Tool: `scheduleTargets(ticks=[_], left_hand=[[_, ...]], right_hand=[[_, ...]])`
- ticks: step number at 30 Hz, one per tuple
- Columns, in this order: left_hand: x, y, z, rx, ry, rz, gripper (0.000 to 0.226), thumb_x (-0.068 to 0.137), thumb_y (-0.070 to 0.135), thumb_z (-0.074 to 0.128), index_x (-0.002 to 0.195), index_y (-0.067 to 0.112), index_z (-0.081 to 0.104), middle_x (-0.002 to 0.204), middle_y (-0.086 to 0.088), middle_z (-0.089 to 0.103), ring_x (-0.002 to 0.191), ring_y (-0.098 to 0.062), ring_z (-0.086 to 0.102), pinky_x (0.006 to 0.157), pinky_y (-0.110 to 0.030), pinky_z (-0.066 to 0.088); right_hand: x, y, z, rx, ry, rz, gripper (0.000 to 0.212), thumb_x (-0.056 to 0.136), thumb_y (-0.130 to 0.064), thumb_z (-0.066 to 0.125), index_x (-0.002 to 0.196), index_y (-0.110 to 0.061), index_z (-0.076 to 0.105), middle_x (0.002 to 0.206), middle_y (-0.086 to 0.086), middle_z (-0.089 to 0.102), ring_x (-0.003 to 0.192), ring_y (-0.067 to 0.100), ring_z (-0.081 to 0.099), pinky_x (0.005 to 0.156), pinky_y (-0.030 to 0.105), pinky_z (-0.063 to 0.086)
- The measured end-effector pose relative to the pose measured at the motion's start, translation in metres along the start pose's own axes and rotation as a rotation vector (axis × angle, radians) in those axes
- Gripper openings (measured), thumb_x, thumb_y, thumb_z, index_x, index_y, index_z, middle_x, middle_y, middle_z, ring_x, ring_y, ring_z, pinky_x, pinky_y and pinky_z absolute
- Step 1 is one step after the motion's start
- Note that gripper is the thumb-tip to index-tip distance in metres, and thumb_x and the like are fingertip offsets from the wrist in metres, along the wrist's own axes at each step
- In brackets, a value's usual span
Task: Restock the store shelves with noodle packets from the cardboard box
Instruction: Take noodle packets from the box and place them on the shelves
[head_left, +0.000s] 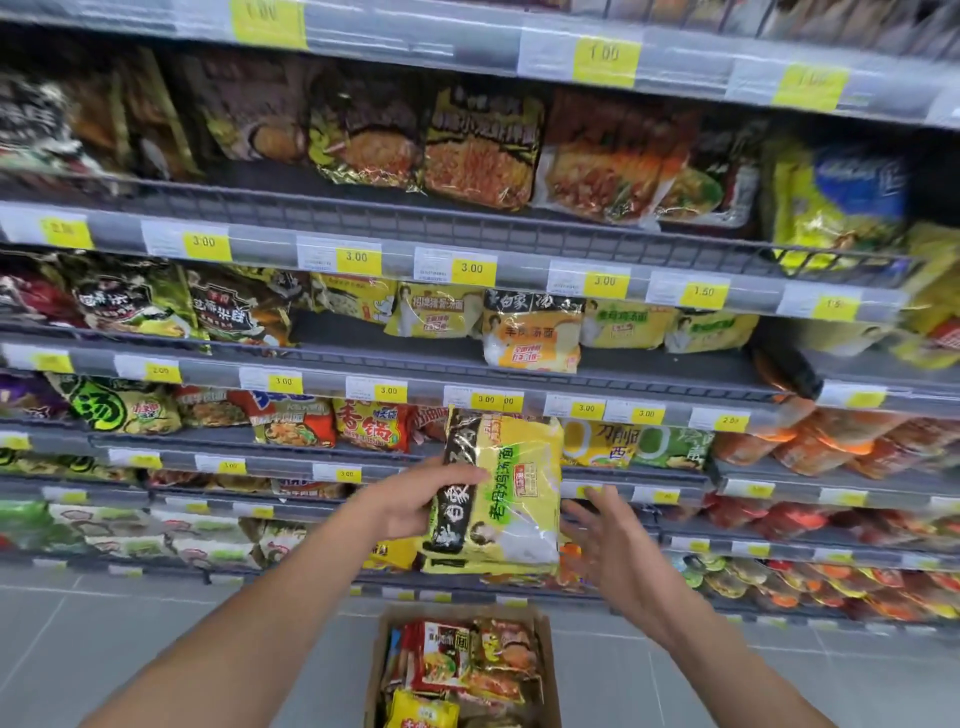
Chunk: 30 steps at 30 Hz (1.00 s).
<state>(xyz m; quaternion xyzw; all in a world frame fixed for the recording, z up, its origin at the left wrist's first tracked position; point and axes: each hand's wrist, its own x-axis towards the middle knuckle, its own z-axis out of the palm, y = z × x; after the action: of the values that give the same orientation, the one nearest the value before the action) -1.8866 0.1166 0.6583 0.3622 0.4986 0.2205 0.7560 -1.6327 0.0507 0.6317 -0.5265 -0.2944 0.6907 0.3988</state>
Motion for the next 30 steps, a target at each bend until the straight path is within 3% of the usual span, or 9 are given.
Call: scheduleTargets(ticks=[1,4,7,11,14,17,22,26,30], left_hand=[[-0.006,0.015,0.002,0.082,-0.019,0.001,0.059,0.093,0.023,0.070,0.141,0.016,0.036,0.122,0.008,0.055,0.120,-0.021,0.056,0.099,-0.028,0.050],[-0.010,0.053,0.004,0.374,-0.136,-0.108,0.109,0.069,0.041,0.090,0.155,0.019,0.026,0.157,0.002,0.035,0.149,-0.028,0.030,0.118,-0.043,0.032],[-0.002,0.064,0.012,0.653,-0.256,-0.235,0.128,0.040,0.056,0.096,0.151,0.025,0.039,0.159,-0.002,0.039,0.137,-0.022,0.047,0.099,-0.037,0.048],[-0.003,0.073,0.048,0.812,-0.300,-0.267,0.083,0.088,0.038,0.074,0.156,0.025,0.028,0.166,-0.003,0.024,0.151,-0.024,0.025,0.118,-0.041,0.029],[-0.003,0.073,0.059,0.826,-0.238,-0.246,0.082,0.091,0.045,0.068,0.158,0.023,0.025,0.165,-0.001,0.025,0.153,-0.023,0.020,0.121,-0.043,0.021],[-0.005,0.072,0.060,0.573,-0.263,-0.236,0.073,0.083,0.067,0.061,0.140,0.022,0.052,0.132,0.002,0.063,0.133,-0.028,0.054,0.116,-0.043,0.036],[0.012,0.032,0.040,-0.206,-0.497,-0.120,0.094,0.087,0.084,0.037,0.152,0.017,0.044,0.158,-0.021,0.038,0.146,-0.046,0.031,0.119,-0.067,0.016],[0.022,0.011,0.071,-0.301,-0.602,-0.026,0.088,0.086,0.053,0.072,0.155,0.013,0.034,0.156,-0.026,0.037,0.141,-0.055,0.035,0.111,-0.077,0.020],[0.031,0.004,0.092,-0.290,-0.346,0.028,0.095,0.068,0.023,0.093,0.146,0.007,0.039,0.138,-0.031,0.056,0.125,-0.055,0.054,0.105,-0.074,0.035]], right_hand=[[-0.001,-0.017,-0.006,-0.040,-0.033,-0.025,0.093,0.060,-0.077,0.075,0.138,-0.037,0.045,0.142,-0.005,0.053,0.132,0.019,0.050,0.105,0.045,0.042],[0.001,-0.056,-0.012,-0.247,-0.107,-0.076,0.096,0.053,-0.077,0.080,0.136,-0.040,0.051,0.144,-0.008,0.054,0.133,0.017,0.051,0.109,0.049,0.041],[0.002,-0.074,-0.009,-0.373,-0.213,0.013,0.081,0.067,-0.065,0.077,0.139,-0.036,0.052,0.142,-0.002,0.059,0.126,0.023,0.059,0.108,0.048,0.045],[-0.010,-0.073,-0.004,-0.488,-0.345,0.207,0.073,0.072,-0.049,0.080,0.135,-0.022,0.056,0.133,0.006,0.066,0.122,0.026,0.063,0.099,0.041,0.052],[-0.022,-0.068,-0.004,-0.420,-0.357,0.263,0.064,0.073,-0.034,0.088,0.128,-0.015,0.061,0.123,0.008,0.072,0.111,0.023,0.070,0.091,0.037,0.056],[-0.026,-0.061,-0.018,-0.290,-0.281,0.269,0.047,0.077,-0.018,0.083,0.120,-0.008,0.066,0.114,0.011,0.074,0.099,0.022,0.073,0.079,0.033,0.059],[-0.015,-0.055,-0.058,-0.028,-0.020,0.230,0.082,0.048,-0.043,0.100,0.122,-0.024,0.069,0.145,0.006,0.052,0.137,0.036,0.046,0.114,0.057,0.037],[-0.011,-0.058,-0.067,-0.007,0.073,0.088,0.112,0.045,-0.051,0.099,0.142,-0.029,0.050,0.148,0.000,0.049,0.132,0.031,0.052,0.107,0.055,0.046],[-0.022,-0.069,-0.069,-0.143,0.102,-0.019,0.120,0.050,-0.066,0.091,0.150,-0.032,0.035,0.151,-0.003,0.046,0.139,0.029,0.042,0.115,0.054,0.033]])
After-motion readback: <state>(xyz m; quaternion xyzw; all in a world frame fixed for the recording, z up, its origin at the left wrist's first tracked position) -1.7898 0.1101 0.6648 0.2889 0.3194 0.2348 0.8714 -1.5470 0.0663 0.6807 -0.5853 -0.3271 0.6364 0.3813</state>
